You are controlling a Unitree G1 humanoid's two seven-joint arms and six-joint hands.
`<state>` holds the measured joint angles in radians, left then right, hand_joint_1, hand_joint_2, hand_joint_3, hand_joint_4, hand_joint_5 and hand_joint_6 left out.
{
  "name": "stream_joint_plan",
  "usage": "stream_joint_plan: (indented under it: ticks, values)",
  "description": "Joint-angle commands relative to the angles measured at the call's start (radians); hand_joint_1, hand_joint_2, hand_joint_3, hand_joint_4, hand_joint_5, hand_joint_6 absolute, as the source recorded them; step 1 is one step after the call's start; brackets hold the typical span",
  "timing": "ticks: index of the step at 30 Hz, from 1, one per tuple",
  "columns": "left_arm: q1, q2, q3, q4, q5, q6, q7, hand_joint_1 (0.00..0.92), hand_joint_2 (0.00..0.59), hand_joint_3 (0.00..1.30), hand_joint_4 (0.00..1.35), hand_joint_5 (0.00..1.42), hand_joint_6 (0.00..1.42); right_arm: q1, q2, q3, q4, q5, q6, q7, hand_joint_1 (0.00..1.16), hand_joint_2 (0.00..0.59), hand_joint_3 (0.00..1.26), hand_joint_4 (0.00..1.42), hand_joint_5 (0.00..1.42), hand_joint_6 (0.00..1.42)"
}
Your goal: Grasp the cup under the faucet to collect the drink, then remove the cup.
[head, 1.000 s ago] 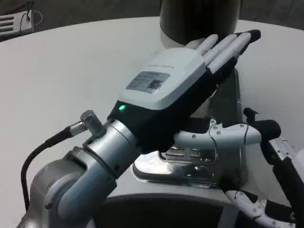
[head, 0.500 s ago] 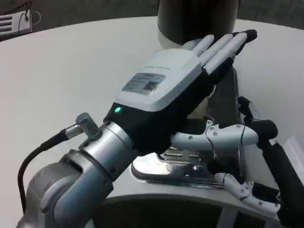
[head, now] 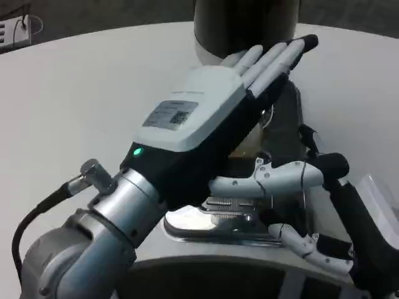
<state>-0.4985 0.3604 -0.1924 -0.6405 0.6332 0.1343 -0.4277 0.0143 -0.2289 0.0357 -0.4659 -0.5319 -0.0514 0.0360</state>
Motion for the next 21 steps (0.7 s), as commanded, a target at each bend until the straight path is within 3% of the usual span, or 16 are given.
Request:
stream_joint_plan:
  ticks: [1, 9, 21]
  values:
    - [0.050, -0.014, 0.042, -0.036, -0.017, -0.040, 0.060, 0.000, 0.125, 0.00, 0.00, 0.00, 0.00, -0.015, 0.002, 0.011, 0.023, 0.008, 0.006, 0.000, 0.54, 0.267, 0.00, 0.03, 0.07, 0.18]
    - [0.156, -0.040, 0.114, -0.075, -0.020, -0.113, 0.177, 0.000, 0.138, 0.00, 0.00, 0.00, 0.00, -0.049, -0.001, 0.026, 0.056, 0.012, -0.005, -0.004, 0.55, 0.261, 0.00, 0.03, 0.07, 0.18]
    - [0.462, -0.078, 0.219, -0.141, 0.006, -0.143, 0.282, 0.000, 0.154, 0.00, 0.00, 0.00, 0.00, -0.095, -0.004, 0.041, 0.096, 0.026, -0.011, -0.002, 0.55, 0.252, 0.00, 0.03, 0.08, 0.18]
